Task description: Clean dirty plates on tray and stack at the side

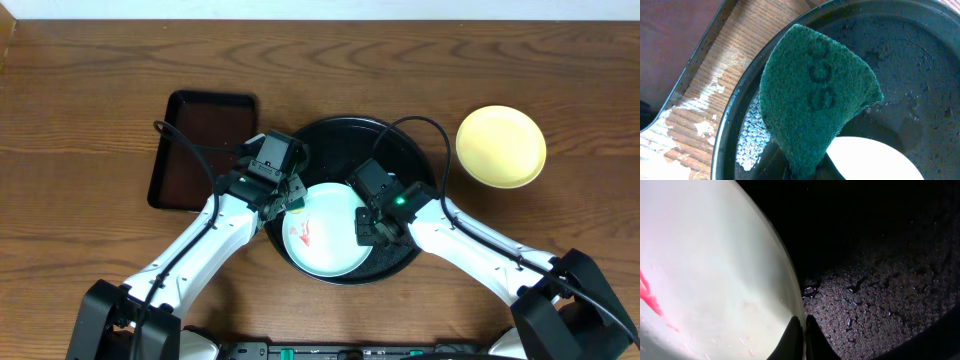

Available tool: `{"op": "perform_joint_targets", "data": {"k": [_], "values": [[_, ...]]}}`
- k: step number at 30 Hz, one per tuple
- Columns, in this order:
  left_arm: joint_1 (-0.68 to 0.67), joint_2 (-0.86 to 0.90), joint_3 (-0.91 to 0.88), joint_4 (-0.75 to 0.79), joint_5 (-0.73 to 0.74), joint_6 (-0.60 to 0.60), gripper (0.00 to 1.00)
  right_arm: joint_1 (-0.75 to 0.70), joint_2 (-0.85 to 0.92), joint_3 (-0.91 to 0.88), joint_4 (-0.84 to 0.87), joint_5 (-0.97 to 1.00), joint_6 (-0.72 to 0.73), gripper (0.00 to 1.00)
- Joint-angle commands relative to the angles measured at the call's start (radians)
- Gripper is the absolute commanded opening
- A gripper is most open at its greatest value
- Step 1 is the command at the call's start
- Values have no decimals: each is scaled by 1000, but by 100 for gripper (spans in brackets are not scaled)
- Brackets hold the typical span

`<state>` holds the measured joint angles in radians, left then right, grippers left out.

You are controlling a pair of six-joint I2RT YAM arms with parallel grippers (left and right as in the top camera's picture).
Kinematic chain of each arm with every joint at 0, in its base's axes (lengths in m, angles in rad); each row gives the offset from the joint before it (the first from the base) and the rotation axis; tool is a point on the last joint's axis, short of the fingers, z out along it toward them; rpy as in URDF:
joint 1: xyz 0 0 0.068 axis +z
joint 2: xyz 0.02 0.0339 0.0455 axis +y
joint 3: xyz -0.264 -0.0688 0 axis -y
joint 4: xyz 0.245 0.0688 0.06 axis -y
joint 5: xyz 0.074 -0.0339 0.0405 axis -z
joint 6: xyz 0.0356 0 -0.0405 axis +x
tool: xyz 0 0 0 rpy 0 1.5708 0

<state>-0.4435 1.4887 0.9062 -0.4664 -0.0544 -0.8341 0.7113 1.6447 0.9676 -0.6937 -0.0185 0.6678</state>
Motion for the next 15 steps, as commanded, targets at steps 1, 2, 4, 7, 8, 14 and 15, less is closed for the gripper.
{"op": "perform_joint_targets", "data": {"k": [1,2,4,7,8,14,15], "values": [[-1,2,-9,2,-5,10,8,13,11,18,-6,14,-31,2],[-1,2,-9,2,-5,10,8,13,11,18,-6,15,-36,1],[-1,2,-9,2,-5,10,8,13,11,18,-6,16,-38,2],[-1,2,-9,1,-5,10,8,13,11,18,-6,23,-37,2],[-1,2,-9,1,-5,10,8,13,11,18,-6,26,-37,2],[-1,2,-9,2,-5,10,8,13,11,18,-6,40,-37,2],[-1,2,-9,2,-5,10,8,13,11,18,-6,42,-38,2]]}}
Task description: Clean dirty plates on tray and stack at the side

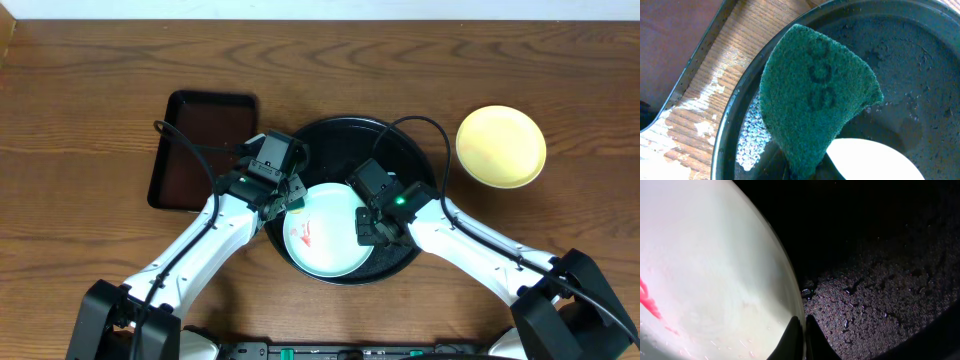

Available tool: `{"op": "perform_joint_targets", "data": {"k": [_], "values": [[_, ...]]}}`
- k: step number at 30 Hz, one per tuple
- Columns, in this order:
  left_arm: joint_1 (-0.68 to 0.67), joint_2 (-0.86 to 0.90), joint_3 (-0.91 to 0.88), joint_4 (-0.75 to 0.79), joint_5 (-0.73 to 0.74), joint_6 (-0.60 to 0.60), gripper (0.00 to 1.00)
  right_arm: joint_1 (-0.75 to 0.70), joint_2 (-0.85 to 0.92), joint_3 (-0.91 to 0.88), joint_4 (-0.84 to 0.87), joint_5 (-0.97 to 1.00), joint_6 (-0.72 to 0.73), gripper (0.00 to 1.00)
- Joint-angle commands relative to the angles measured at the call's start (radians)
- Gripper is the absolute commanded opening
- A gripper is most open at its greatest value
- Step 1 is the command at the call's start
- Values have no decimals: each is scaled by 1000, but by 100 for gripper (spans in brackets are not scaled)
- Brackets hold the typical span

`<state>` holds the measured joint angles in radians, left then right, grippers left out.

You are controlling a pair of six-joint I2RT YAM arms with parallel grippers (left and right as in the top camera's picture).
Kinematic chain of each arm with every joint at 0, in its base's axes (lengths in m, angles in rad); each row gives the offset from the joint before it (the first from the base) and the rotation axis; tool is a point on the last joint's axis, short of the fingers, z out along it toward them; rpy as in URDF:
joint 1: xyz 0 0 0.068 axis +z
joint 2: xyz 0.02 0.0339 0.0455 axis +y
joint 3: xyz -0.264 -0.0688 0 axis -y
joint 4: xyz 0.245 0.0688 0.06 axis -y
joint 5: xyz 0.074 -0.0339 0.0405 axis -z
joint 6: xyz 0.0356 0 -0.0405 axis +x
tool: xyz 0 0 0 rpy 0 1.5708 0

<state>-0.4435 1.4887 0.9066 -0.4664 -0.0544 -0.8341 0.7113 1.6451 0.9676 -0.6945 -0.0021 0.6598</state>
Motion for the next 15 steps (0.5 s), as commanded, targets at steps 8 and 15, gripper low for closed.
{"op": "perform_joint_targets", "data": {"k": [8,15], "values": [[-1,2,-9,2,-5,10,8,13,10,18,-5,50,-49,2],[-1,2,-9,2,-5,10,8,16,10,18,9,59,-122,1]]}}
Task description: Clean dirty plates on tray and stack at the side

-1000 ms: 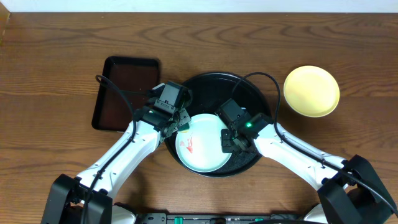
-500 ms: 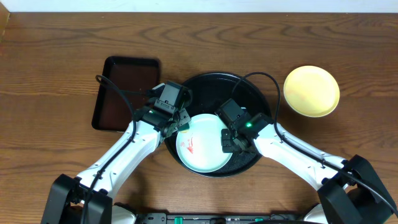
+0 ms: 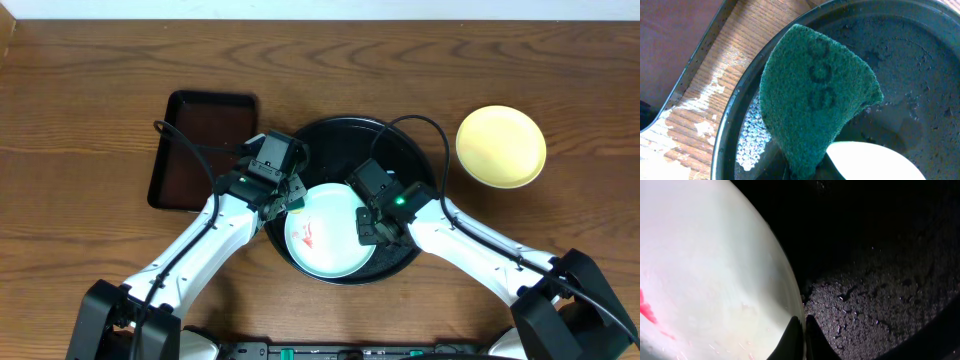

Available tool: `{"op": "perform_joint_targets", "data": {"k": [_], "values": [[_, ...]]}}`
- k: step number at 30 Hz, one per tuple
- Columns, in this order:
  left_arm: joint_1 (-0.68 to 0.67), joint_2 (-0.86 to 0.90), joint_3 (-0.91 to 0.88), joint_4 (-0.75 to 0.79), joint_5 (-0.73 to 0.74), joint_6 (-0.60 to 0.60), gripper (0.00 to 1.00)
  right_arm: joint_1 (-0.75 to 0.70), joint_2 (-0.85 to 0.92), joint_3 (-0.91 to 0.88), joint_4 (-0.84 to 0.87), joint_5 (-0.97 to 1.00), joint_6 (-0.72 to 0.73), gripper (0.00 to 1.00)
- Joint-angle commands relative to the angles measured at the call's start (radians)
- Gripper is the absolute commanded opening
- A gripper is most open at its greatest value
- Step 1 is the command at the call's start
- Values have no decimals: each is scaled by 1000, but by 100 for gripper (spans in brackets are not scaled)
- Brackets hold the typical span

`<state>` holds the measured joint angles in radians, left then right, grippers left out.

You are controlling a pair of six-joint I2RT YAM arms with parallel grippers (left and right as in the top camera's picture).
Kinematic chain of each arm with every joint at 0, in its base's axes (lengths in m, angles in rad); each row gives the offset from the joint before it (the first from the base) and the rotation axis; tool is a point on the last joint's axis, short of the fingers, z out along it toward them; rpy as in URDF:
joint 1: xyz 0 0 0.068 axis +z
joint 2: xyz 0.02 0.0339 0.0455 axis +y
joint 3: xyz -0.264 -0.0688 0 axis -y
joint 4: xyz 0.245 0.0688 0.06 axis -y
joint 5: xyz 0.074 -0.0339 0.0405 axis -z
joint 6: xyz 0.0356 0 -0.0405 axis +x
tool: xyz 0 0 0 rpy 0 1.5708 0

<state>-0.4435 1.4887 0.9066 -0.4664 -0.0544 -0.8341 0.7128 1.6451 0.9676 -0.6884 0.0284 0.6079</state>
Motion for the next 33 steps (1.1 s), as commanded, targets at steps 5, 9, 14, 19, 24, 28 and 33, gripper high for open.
{"op": "perform_joint_targets", "data": {"k": [5,9,14,19,24,28,33], "values": [[-1,2,-9,1,-5,10,8,15,20,18,13,36,-94,2],[-1,2,-9,1,-5,10,8,15,71,18,24,53,-117,2],[-1,2,-9,2,-5,10,8,15,108,18,24,49,-117,1],[-1,2,-9,2,-5,10,8,14,107,19,27,49,-117,1],[-1,2,-9,2,-5,10,8,14,107,22,27,50,-120,1],[-1,2,-9,2,-5,10,8,7,107,38,14,92,-97,1],[-1,2,-9,2,-5,10,8,-53,107,87,-16,95,-81,1]]}}
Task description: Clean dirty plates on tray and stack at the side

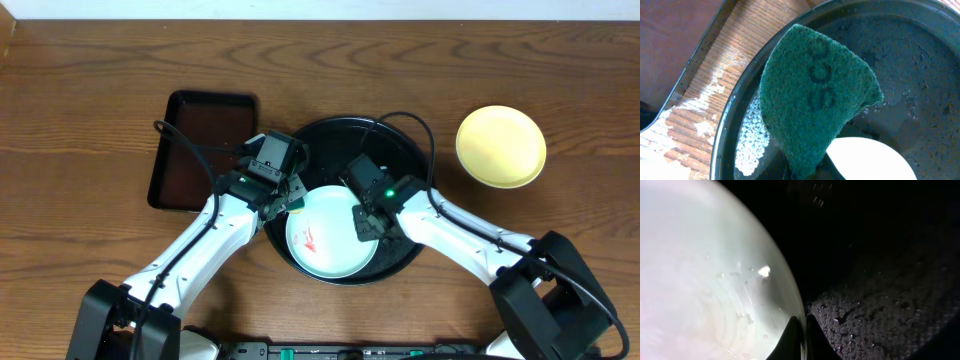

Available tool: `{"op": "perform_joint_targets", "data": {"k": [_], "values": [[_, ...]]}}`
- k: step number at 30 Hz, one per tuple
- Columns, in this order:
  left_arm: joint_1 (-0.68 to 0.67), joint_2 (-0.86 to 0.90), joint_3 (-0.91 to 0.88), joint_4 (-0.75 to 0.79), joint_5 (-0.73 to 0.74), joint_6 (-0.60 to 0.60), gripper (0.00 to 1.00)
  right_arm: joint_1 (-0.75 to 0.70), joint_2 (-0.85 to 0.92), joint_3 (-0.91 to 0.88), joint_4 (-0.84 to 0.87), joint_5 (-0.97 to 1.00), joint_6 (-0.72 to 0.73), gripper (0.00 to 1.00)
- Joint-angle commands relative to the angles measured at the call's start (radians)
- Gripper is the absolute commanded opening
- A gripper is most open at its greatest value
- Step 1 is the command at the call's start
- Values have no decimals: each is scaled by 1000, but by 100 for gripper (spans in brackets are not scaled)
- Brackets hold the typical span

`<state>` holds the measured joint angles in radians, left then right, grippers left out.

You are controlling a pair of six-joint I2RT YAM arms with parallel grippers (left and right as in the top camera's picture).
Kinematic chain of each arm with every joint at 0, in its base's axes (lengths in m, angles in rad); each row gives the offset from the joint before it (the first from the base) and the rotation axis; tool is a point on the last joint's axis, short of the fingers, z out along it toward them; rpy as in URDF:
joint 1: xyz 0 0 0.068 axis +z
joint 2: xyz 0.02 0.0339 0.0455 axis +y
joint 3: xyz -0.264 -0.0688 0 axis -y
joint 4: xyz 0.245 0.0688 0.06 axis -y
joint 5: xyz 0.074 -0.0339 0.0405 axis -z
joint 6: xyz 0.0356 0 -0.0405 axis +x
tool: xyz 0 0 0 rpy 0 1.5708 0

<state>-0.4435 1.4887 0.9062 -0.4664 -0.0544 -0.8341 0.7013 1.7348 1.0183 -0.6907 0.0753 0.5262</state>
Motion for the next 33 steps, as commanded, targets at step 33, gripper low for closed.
{"op": "perform_joint_targets", "data": {"k": [33], "values": [[-50,2,-9,73,99,35,8,-138,139,48,-8,-13,191,1]]}}
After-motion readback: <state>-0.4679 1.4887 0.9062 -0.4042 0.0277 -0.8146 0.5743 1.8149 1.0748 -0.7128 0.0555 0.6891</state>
